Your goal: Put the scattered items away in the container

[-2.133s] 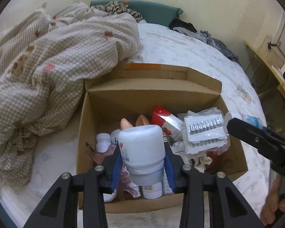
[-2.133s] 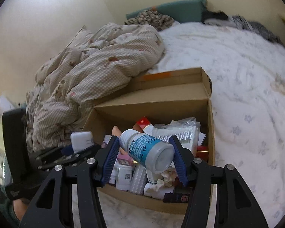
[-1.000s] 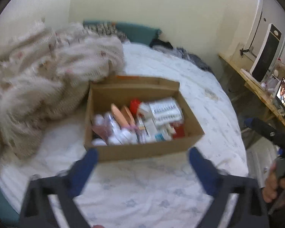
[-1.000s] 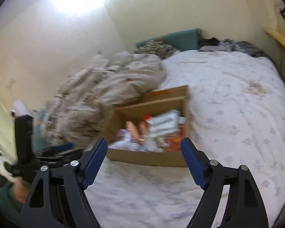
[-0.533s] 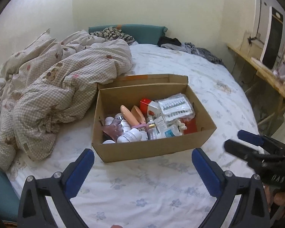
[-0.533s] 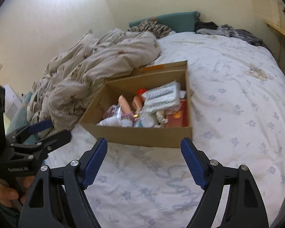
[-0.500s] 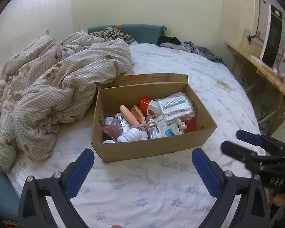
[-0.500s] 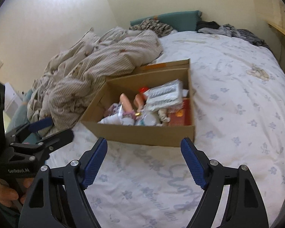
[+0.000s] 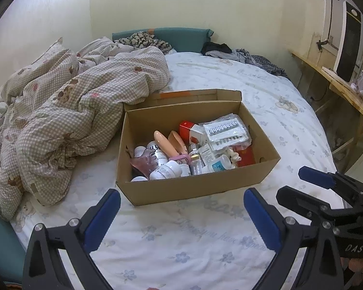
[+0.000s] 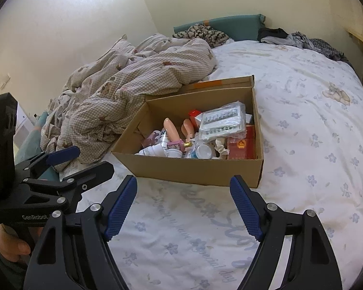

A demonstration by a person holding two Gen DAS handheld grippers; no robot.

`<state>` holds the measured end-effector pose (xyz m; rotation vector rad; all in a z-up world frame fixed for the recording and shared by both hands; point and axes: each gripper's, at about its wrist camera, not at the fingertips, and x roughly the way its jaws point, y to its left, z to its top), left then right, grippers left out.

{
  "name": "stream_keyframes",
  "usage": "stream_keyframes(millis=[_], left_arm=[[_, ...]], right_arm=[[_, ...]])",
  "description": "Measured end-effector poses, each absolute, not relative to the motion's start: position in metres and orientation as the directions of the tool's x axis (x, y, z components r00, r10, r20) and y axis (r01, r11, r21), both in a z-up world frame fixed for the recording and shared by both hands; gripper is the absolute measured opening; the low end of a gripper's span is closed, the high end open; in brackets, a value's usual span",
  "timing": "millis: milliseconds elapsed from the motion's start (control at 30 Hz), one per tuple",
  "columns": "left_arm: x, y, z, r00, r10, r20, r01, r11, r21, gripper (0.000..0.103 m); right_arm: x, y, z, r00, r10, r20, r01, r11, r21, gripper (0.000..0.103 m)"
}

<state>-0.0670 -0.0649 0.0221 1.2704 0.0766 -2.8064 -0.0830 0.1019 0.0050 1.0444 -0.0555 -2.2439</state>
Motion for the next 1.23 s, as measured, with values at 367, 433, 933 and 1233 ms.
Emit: stream_keyframes(millis=[367,433,933,1233], left_arm=[[-0.0681,-0.0646,0.0222,-0.657,-0.028,-0.753,0.068,-0.997,-0.023,0.102],[-0.0676,-0.064,0.0228,-0.659,-0.029,-0.752,0.067,-0.998,-0.02,0.102],[-0.0638,-0.0605,0.0239,-0.655,-0.035,-0.755,0.057,-0.998,-0.002,0.102],[-0.0636,-0.0625,0.0235,-0.656,-0.015,-0.755,0.051,-0.998,-0.024,0.102]], right_arm=[[-0.083,0.102,0.0039,-0.465,-0.579,-0.67,0.537,-0.786,0.307,0.082],[-0.0825,0.1021,0.0045,-0.465,-0.58,-0.668,0.539,-0.785,0.306,0.082],[-0.0816,0.105,0.0057,-0.445,-0.612,-0.654,0.534,-0.767,0.355,0.082],[-0.0812,0.1048,0.0077,-0.446,-0.621,-0.645,0.53,-0.763,0.369,0.082]])
